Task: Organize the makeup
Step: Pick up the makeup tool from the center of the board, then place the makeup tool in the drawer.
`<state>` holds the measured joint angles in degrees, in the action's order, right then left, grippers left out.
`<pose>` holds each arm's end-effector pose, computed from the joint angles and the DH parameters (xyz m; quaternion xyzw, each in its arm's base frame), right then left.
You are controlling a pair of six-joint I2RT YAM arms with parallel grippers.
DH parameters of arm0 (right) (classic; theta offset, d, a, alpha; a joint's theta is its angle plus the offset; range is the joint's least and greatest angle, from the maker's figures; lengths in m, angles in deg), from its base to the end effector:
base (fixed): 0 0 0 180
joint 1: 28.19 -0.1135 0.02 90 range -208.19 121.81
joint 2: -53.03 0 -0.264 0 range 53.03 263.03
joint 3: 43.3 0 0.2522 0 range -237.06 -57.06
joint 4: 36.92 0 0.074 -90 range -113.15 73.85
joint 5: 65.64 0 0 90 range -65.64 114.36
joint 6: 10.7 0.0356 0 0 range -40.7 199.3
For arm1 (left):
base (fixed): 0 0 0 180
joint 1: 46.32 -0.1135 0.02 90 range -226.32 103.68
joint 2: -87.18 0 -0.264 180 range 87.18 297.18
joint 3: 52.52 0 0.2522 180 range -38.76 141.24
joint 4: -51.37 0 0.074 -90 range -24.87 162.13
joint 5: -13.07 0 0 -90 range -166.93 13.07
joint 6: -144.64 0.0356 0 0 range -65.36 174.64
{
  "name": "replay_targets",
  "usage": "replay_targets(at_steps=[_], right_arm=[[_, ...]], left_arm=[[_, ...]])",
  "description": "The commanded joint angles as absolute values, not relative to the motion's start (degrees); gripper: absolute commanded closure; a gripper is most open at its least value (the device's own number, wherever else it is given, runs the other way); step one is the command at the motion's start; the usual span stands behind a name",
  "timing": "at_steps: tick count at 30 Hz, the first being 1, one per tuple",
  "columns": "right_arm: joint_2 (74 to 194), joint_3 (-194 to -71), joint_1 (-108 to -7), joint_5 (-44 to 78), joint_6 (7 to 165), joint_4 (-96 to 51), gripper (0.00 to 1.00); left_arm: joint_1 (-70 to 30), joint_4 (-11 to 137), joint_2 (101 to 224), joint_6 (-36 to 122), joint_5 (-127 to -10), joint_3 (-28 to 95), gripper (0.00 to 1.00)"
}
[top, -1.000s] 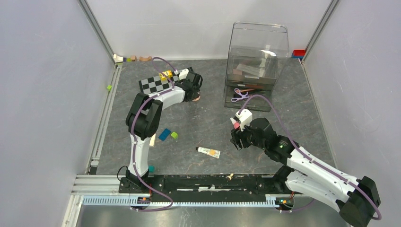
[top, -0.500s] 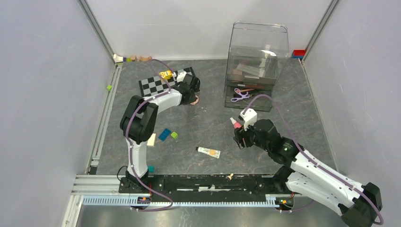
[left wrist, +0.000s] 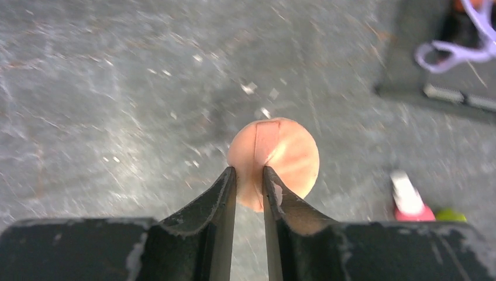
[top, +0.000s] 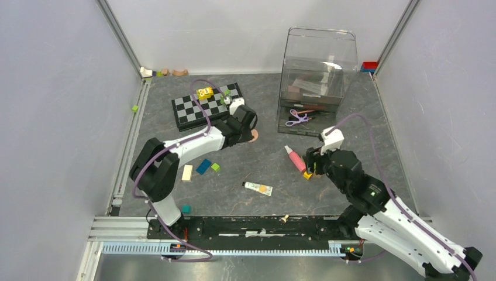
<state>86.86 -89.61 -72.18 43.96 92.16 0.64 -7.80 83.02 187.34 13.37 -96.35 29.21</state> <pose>0.1121 0.0917 0.2694 -0.1351 0.8255 0.1254 0.5335 0.3007 -0.2242 0.2111 -0.0798 0.9248 -0.0942 0.3598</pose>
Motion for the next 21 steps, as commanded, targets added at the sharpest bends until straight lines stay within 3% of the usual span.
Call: replay_targets(at_steps=[1, 7, 21], right_arm=[[82.57, -98.53, -72.35, 54.28, 95.32, 2.88, 0.31], [75.57, -104.43, -72.37, 60.68, 95.32, 2.99, 0.31], [71.02, -103.9, -72.39, 65.12, 96.74, 8.05, 0.29]], left_arm=[[-1.5, 83.61, 180.91, 11.68, -98.72, 28.32, 0.69], [3.87, 83.16, 183.04, 10.06, -98.05, 36.19, 0.66], [4.22, 80.12, 204.74, 13.74, -98.11, 60.51, 0.67]])
